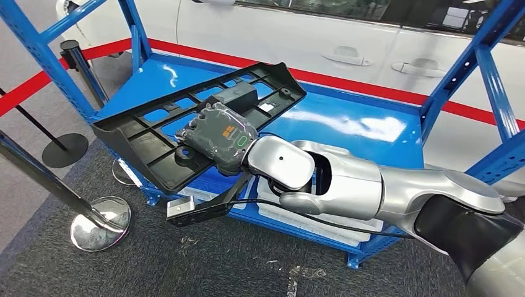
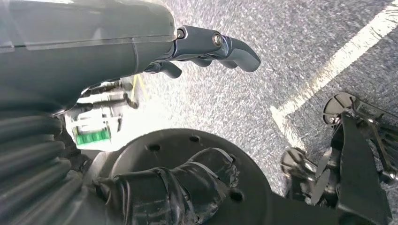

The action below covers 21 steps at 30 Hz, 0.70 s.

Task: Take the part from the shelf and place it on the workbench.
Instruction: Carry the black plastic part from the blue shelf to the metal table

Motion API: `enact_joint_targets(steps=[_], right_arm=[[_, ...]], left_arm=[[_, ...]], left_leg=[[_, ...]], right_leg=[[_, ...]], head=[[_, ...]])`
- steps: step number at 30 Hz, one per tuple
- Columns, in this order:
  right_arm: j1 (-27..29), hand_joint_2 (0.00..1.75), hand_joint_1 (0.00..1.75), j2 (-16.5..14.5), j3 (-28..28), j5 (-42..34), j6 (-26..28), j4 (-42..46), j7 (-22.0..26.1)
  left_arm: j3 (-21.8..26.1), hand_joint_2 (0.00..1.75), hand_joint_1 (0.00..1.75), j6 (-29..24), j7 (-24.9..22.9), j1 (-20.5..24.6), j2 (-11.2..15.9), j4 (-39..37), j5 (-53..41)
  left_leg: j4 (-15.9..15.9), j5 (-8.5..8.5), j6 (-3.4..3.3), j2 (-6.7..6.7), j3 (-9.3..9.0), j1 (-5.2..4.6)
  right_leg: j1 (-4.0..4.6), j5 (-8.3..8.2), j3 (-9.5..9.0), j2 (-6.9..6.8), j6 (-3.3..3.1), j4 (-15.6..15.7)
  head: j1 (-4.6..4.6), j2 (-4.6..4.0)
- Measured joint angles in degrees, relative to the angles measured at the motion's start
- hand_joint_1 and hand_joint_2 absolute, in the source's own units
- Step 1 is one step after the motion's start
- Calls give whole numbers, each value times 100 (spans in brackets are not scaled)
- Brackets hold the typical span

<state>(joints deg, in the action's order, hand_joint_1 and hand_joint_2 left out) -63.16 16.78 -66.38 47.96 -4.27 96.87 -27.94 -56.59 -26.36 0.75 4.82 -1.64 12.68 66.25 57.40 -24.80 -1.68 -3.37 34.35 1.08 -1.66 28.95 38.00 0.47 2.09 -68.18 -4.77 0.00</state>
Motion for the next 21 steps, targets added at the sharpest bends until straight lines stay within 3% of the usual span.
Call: enact_joint_targets(steps=[2,4,6,8,10,12,13,15,17,19,21], right_arm=[[-1,175,175,24,22,8,-1,19,-4],[3,175,175,39,40,17,-4,30,-9],[6,175,175,38,45,24,-6,38,-10],[-1,175,175,35,56,34,-5,48,-13],[-4,175,175,33,69,49,-5,58,-16],[3,175,175,33,74,54,-7,61,-16],[7,175,175,33,74,55,-7,62,-16],[10,175,175,32,74,56,-7,66,-16],[5,175,175,32,77,63,-7,69,-18],[-1,175,175,34,83,74,-5,71,-28],[-4,175,175,35,88,81,-1,85,-46]], left_arm=[[-1,175,0,-1,-3,2,2,0,-27],[-3,175,0,-3,-9,7,4,0,-37],[-5,175,0,-8,-14,-2,8,0,-41],[-7,175,0,-14,-17,-9,14,0,-47],[-8,175,0,-20,-19,2,17,0,-64],[-8,175,0,-22,-22,10,17,0,-84],[-9,175,0,-22,-26,9,18,0,-91],[-9,175,0,-26,-38,7,23,0,-103],[-10,175,0,-38,-66,12,30,0,-125],[-18,175,0,-51,-107,24,33,0,-148],[-33,175,0,-62,-143,27,33,0,-160]], left_leg=[[80,-40,78,-134,43,21],[115,-37,165,-248,117,39],[111,-18,239,-304,168,61],[308,-125,287,-90,279,43],[934,-406,313,191,593,23],[1600,-609,317,263,955,23],[1695,-574,309,276,1023,22],[1269,-246,270,343,834,13],[546,26,211,574,471,-46],[225,57,156,715,313,-109],[195,59,103,603,311,-112]], right_leg=[[-49,-258,-273,241,15,640],[-40,-250,-355,383,1,836],[-28,-254,-360,281,-59,846],[-45,-258,-390,155,-140,870],[-29,-241,-418,20,-205,879],[4,-217,-431,-120,-243,875],[18,-203,-442,-189,-251,874],[37,-164,-488,-314,-250,872],[68,-110,-544,-428,-215,863],[110,-74,-575,-536,-163,870],[127,-48,-603,-643,-113,890]], head=[[-3,0],[-6,0],[-5,0],[29,0],[62,0],[66,0],[67,0],[66,0],[71,0],[76,0],[72,0]])
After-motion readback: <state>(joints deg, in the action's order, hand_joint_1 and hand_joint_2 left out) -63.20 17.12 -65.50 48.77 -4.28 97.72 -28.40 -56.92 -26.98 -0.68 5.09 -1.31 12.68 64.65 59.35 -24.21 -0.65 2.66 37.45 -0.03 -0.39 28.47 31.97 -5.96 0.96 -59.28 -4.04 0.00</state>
